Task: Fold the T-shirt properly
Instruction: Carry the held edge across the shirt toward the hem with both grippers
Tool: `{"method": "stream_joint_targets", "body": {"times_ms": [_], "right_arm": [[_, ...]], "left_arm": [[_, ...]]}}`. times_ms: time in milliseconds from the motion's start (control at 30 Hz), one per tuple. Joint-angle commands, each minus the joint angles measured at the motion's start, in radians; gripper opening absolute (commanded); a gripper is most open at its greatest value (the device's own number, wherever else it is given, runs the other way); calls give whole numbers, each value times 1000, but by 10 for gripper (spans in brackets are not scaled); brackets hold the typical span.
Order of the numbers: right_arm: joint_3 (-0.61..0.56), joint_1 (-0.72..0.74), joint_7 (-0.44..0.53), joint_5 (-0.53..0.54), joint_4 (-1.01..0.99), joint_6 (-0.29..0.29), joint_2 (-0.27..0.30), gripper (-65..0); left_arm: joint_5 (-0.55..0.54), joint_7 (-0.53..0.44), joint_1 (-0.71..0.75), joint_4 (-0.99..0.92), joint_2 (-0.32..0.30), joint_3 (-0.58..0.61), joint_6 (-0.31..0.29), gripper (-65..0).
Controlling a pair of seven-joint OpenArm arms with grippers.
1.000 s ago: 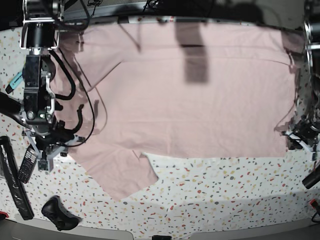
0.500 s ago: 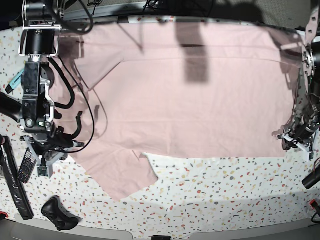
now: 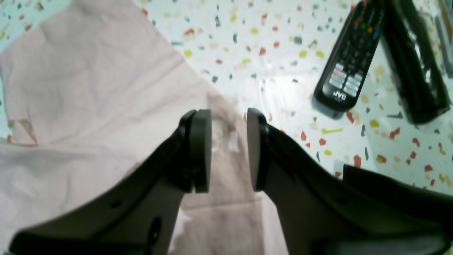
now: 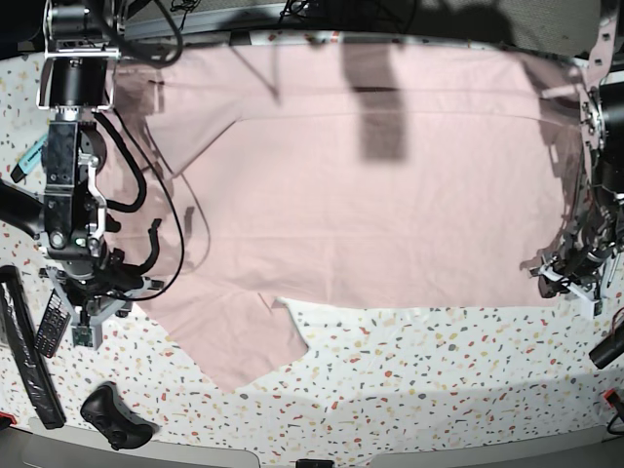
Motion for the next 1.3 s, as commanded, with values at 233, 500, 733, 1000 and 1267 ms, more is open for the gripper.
{"method": "stream_joint_targets", "body": {"times_ms": [233,500,733,1000,1267], "right_arm": [[6,82,37,0,-5,0,14,-336],[2,307,-30,84,-309,155,18,-333],[-63,566,-72,109,-750,297,16,-333],[-159,696,-18,81,-1080,372,16,-334],[-192,673,11,16,-1128,371,16,-334]], "left_arm": [[0,10,-11,8,-8,-1,-23,-650],[0,3,-9,8,-8,-1,-23,-650],[0,15,-9,8,-8,-1,-22,-650],[-1,14,-9,8,-8,-1,-22,-650],[-1,11,-10,8,-8,-1,-22,-650]]}}
